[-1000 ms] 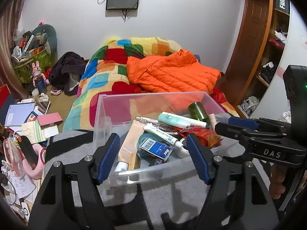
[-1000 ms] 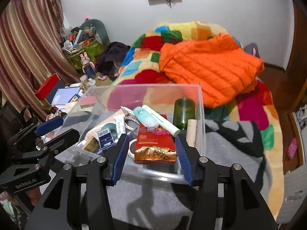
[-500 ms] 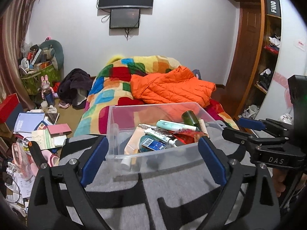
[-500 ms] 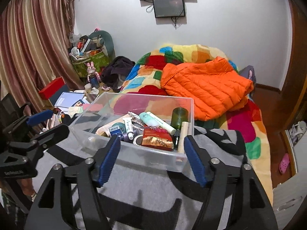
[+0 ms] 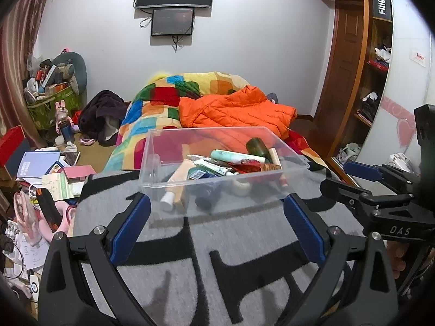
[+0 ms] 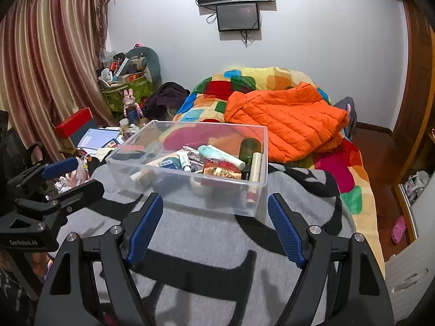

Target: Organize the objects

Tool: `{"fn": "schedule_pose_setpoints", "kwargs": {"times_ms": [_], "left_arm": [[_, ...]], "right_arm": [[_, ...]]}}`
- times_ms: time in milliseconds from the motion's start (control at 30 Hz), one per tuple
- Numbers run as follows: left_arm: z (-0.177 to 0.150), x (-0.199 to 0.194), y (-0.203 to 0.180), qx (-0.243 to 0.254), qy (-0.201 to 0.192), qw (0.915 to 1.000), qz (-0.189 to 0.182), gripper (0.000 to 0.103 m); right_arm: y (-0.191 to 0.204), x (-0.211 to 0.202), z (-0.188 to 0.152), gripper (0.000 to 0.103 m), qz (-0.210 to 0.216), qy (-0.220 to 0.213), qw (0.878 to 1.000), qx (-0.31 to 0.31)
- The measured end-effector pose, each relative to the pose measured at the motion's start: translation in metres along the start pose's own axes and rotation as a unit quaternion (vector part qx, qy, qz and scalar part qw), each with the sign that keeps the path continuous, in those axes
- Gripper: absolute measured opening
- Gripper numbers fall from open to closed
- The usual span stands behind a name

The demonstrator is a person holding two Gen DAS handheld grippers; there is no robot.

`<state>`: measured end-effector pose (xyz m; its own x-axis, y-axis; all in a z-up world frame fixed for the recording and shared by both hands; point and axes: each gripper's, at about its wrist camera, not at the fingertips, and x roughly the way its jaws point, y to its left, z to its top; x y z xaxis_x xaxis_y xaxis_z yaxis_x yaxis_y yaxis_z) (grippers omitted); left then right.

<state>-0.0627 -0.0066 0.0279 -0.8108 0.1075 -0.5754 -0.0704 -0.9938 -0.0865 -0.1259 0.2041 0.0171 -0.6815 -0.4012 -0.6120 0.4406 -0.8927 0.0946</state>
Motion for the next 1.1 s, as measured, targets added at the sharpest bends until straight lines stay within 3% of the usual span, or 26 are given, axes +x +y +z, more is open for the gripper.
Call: {"fn": "schedule_pose_setpoints", "kwargs": {"times_ms": [1100], "left_arm": [[-0.006, 0.0049, -0.0006, -0.004, 0.009, 1.0, 0.001, 0.099]], "right_arm": [[0.002, 0.005, -0.0078, 0.077, 0.016, 0.014, 1.0, 0.013]]}}
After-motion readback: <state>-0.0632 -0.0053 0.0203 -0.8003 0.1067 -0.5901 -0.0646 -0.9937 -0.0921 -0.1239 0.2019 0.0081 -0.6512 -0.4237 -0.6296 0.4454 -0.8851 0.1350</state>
